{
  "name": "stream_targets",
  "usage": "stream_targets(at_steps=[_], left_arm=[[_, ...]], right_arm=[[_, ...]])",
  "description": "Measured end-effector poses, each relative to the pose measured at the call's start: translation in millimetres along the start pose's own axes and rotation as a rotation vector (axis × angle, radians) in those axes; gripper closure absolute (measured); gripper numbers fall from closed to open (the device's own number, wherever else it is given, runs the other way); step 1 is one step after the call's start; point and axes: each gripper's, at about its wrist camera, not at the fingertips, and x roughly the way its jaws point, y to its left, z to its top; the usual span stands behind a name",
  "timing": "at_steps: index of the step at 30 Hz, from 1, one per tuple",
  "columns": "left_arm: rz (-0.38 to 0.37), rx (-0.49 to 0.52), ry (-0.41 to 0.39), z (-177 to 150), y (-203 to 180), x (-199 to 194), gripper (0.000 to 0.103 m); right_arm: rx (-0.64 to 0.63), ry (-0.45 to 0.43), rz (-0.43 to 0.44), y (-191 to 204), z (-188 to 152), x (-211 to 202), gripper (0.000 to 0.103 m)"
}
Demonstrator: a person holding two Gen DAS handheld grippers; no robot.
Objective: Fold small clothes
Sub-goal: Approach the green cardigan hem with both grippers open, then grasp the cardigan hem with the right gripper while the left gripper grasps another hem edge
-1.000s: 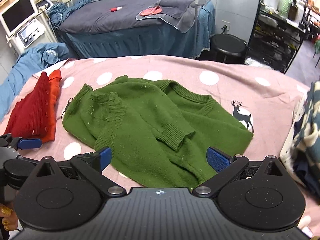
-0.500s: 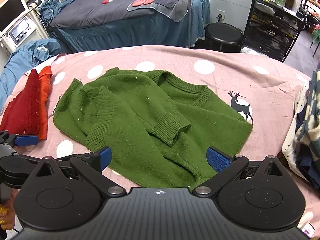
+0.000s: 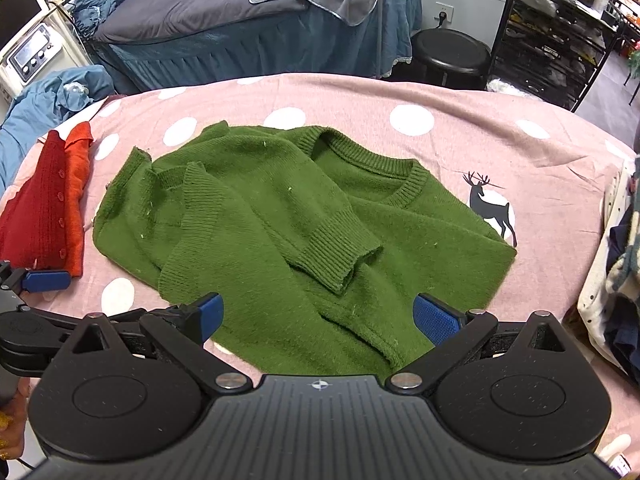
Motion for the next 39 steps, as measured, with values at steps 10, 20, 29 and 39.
stream_targets(at_steps=[10,20,29,39], left_arm=[[-0.003,-0.159,-0.022,-1.1,31.0,24.0,0.0],[0.031,-0.209,-0.02,-27.9,51.4,40.0,0.0],[0.029,-0.281,0.015,-54.9,69.9,35.2,0.0],[-0.017,-0.235,0.004,-46.4,51.5,35.8,0.0]], right_arm=[[0.002,-0.054,0.027,-11.9,0.8,42.9,0.0],[-0.209,-0.018,0.119,36.8,8.0,104.2,0.0],[-0.292,0.021,0.09,64.8,10.7,137.9,0.0],[0.205,0.072,-0.095,-42.5,6.9,119.6,0.0]])
